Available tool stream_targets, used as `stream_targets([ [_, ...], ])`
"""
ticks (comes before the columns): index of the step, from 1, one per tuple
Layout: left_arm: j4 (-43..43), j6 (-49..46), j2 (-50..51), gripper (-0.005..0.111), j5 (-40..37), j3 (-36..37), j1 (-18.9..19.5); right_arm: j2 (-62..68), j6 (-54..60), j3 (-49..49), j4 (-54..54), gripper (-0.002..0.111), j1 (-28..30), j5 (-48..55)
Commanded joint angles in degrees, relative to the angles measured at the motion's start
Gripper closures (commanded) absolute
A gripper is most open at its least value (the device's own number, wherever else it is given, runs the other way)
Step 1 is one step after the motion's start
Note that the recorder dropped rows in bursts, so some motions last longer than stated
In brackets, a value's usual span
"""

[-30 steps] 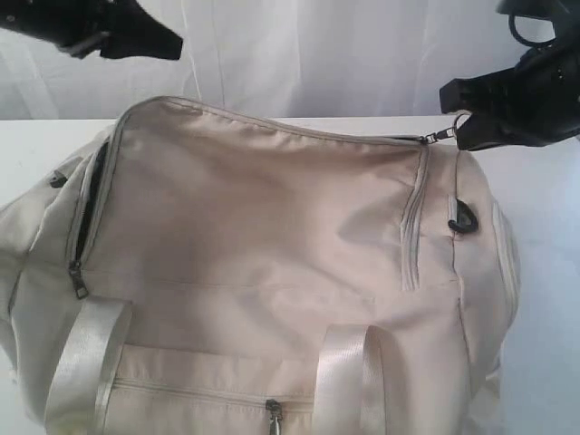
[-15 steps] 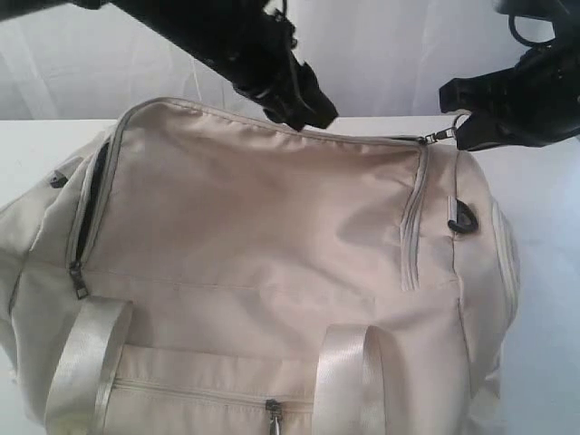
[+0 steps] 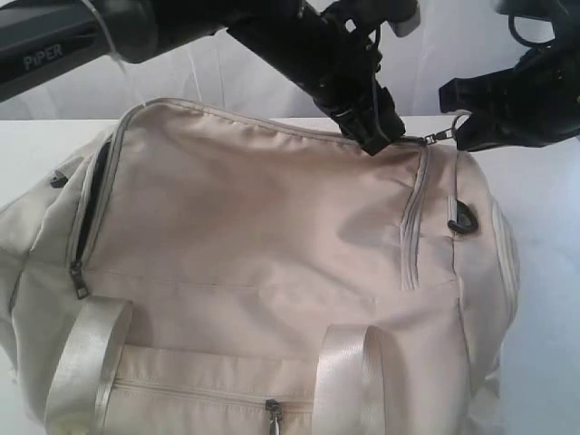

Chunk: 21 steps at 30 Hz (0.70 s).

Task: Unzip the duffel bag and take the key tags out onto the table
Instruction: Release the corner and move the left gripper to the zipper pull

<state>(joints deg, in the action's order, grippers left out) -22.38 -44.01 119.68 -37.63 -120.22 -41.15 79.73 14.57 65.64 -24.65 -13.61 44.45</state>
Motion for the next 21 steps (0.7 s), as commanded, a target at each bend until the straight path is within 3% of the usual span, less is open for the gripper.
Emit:
stream_targets([
  [1, -0.3, 1.0, 0.9, 0.053, -1.1, -0.5, -0.2, -0.1, -0.3, -0.2, 0.7, 0.108, 0.9, -0.2],
  [4, -0.4, 2.5, 1.7, 0.056, -1.1, -0.5, -0.2, -0.1, -0.2, -0.2, 0.7, 0.108, 0.9, 0.3],
  [18, 2.0, 3.3, 2.3, 0.106, -3.3, -0.5, -0.2, -0.1, -0.2, -0.2, 0.8, 0.108, 0.9, 0.3],
  [21, 3.7, 3.5, 2.3, 0.107, -4.3, -0.5, -0.2, -0.1, -0.2, -0.2, 0.9, 0.108, 0.9, 0.2],
])
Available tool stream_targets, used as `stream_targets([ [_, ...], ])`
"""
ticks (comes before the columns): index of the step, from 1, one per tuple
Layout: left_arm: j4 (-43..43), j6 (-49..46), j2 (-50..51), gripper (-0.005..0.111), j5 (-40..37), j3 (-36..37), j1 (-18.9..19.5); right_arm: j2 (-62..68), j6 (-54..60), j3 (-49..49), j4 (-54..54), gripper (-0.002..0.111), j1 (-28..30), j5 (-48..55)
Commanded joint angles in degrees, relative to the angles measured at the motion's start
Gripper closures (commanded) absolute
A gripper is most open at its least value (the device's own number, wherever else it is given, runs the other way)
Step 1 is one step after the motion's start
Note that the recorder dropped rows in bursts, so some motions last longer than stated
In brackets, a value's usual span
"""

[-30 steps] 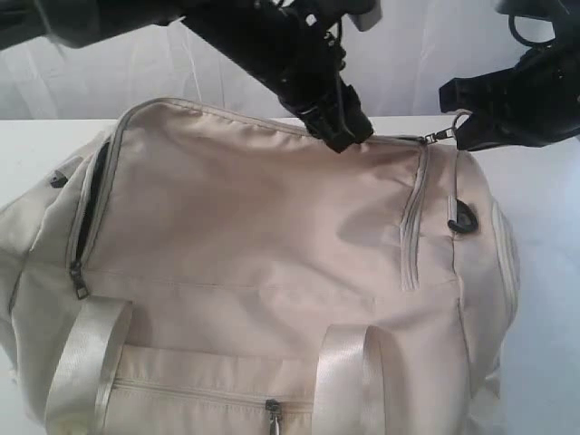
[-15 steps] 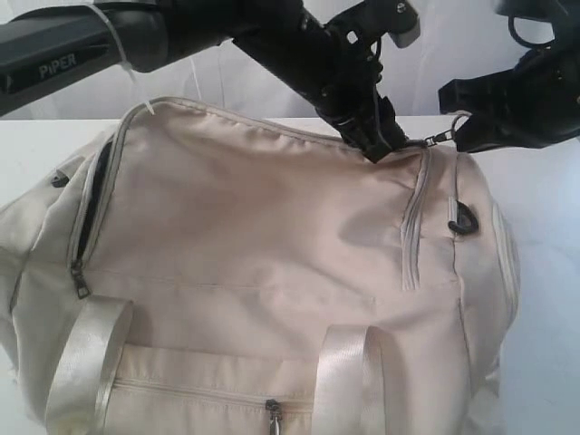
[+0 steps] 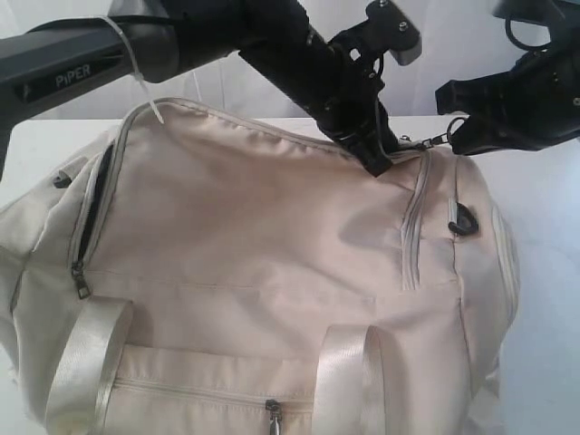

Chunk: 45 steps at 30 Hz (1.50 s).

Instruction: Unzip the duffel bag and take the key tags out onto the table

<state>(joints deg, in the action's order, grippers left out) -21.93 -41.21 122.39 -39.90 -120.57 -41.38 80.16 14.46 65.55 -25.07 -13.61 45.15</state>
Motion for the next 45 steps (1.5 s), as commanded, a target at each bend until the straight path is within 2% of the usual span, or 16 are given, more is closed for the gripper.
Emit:
stream_targets([
  [1, 4.5, 1.4, -0.4, 0.107, -2.3, -0.1, 0.0, -0.6, -0.1, -0.1, 1.6, 0.108, 0.9, -0.5],
  [5, 10.4, 5.8, -1.3, 0.107, -2.4, -0.1, 0.0, -0.6, -0.1, -0.1, 3.9, 0.108, 0.9, -1.3],
  [11, 13.5, 6.2, -3.7, 0.107, -2.7, -0.1, 0.1, -0.6, -0.1, -1.6, 5.6, 0.108, 0.9, -3.4],
  [20, 23.5, 11.8, -4.4, 0.107, -4.4, -0.1, 0.1, -0.6, -0.1, -2.9, 8.0, 0.108, 0.9, -3.9],
  [29, 22.9, 14.3, -5.1, 0.106, -5.2, -0.1, 1.2, -0.6, -0.4, -2.9, 5.6, 0.108, 0.9, -7.6],
  [31, 21.9, 14.3, -5.8, 0.095, -5.5, -0.1, 1.2, -0.6, 0.6, -2.9, 3.6, 0.108, 0.9, -8.1],
  [32, 21.9, 14.3, -6.4, 0.081, -6.6, -0.1, 1.2, -0.6, 1.5, -2.9, 1.9, 0.108, 0.9, -8.1],
  [34, 21.9, 14.2, -7.2, 0.059, -7.7, -0.1, 1.2, -0.6, 4.0, -2.9, -1.4, 0.108, 0.9, -7.9],
  [36, 20.6, 14.0, -8.0, 0.046, -7.7, -0.1, 1.2, -0.6, 7.1, -2.9, -4.7, 0.108, 0.9, -7.5],
  [43, 9.1, 5.0, -9.0, 0.044, -7.9, -0.1, -0.7, -0.6, 9.9, -2.9, -9.7, 0.108, 0.9, -5.3],
  [45, 8.6, 4.9, -8.5, 0.044, -8.3, -0.1, -1.3, -0.6, 9.9, -2.9, -9.7, 0.108, 0.9, -5.1],
])
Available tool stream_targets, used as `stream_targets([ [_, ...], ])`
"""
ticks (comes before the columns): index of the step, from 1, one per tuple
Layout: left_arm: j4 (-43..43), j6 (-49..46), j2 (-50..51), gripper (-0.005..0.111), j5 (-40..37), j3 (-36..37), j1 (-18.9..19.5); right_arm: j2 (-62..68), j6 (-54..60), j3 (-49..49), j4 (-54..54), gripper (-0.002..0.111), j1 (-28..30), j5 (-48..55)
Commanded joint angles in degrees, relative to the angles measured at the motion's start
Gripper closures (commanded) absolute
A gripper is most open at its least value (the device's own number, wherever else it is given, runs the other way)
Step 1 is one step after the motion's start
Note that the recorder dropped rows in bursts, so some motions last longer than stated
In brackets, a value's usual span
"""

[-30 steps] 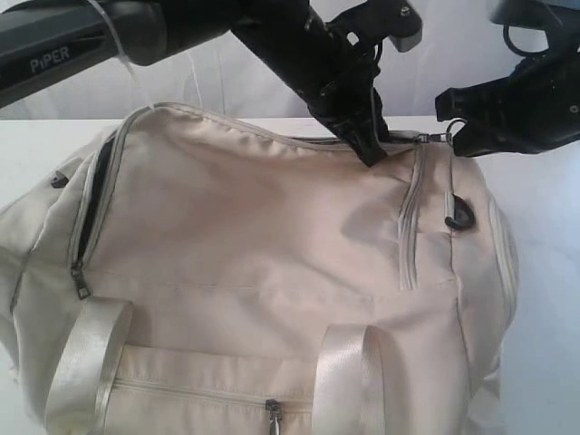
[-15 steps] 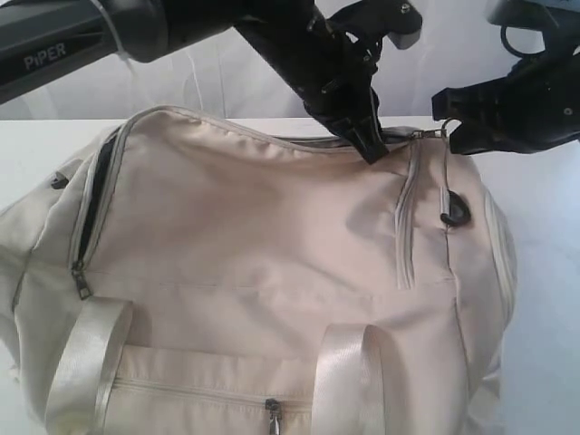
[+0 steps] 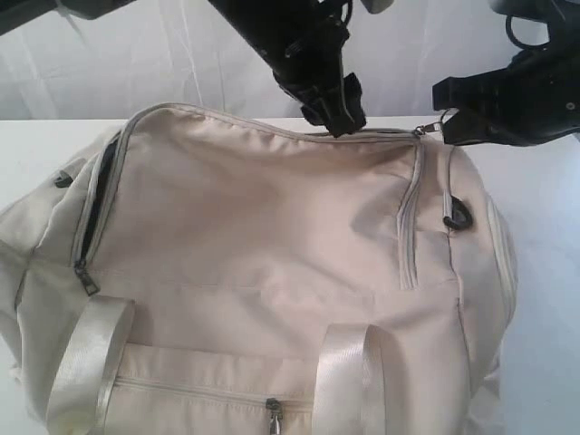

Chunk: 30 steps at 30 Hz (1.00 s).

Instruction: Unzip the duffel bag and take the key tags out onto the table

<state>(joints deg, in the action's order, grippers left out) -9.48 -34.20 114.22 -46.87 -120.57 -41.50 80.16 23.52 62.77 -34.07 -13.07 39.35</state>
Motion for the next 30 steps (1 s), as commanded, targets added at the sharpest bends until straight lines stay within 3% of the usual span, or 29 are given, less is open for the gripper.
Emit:
stream_targets([
  [1, -3.9, -2.5, 0.0, 0.044, -1.5, -0.1, -1.2, -0.6, 0.8, -0.1, -0.7, 0.108, 0.4, 0.7],
  [7, -5.4, -4.4, 2.9, 0.047, -2.7, -0.1, -1.2, -0.6, 0.7, -0.1, -0.7, 0.108, 0.4, 0.8],
  [16, -5.4, -6.7, 4.6, 0.048, 8.0, -0.1, -1.2, -0.6, 0.7, -0.1, -0.7, 0.108, 0.4, 1.3],
  [30, -5.6, -8.3, 7.7, 0.054, 7.9, -0.1, -0.9, -0.6, 0.7, -0.1, -0.7, 0.108, 0.4, 1.6],
])
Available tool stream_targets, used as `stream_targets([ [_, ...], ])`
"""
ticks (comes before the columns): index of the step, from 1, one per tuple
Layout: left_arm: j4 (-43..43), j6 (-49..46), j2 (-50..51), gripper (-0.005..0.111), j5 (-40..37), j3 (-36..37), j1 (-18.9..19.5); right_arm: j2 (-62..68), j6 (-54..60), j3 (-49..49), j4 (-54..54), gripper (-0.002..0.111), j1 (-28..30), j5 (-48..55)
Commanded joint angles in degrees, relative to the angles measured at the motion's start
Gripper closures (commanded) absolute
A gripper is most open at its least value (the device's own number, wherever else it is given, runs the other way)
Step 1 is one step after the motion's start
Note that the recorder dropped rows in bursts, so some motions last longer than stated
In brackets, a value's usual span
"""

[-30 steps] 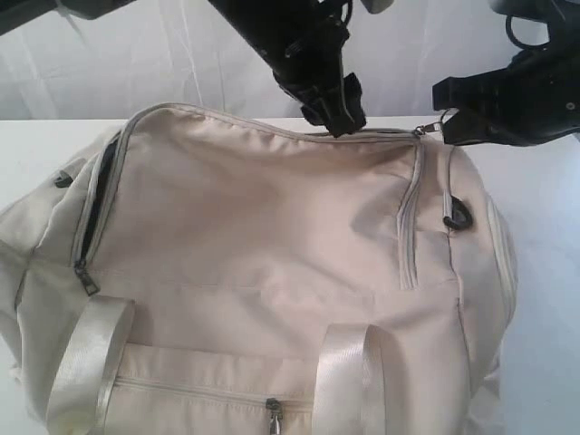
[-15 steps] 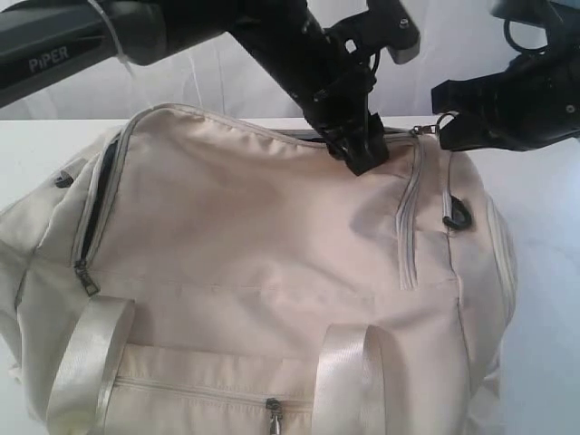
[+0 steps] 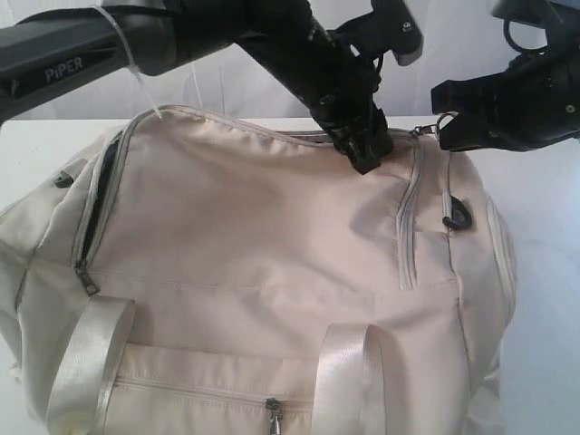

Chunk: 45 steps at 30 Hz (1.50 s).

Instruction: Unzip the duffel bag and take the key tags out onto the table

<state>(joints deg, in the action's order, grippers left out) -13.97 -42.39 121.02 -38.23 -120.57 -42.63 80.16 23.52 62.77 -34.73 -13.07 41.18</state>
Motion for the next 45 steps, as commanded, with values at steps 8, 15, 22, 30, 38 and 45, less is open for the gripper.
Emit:
stream_targets([
  [8, -1.1, 0.4, 0.2, 0.105, -2.1, -0.1, 0.2, -0.6, 0.7, -0.1, 0.3, 0.108, 0.4, -0.5],
  [15, 0.4, 0.4, -1.6, 0.107, -3.1, -0.1, 0.3, 1.6, 0.7, -0.1, 0.3, 0.108, 0.4, -0.3],
  [22, 1.3, 2.7, -1.8, 0.107, -6.7, -0.1, 3.6, 4.1, 0.7, -0.1, 0.3, 0.108, 0.4, 0.9],
  [30, 1.2, 3.6, -1.8, 0.107, -9.1, -0.1, 6.6, 4.0, 0.6, -0.1, 2.0, 0.108, 0.4, 2.1],
  [38, 1.2, 4.3, -1.8, 0.107, -9.0, -0.1, 8.6, 3.6, -1.3, -0.1, 2.6, 0.108, 0.4, 8.0],
  [45, 1.6, 4.9, -1.7, 0.107, -8.5, -0.1, 9.4, 0.0, -1.3, -0.1, 4.4, 0.108, 0.4, 11.2],
])
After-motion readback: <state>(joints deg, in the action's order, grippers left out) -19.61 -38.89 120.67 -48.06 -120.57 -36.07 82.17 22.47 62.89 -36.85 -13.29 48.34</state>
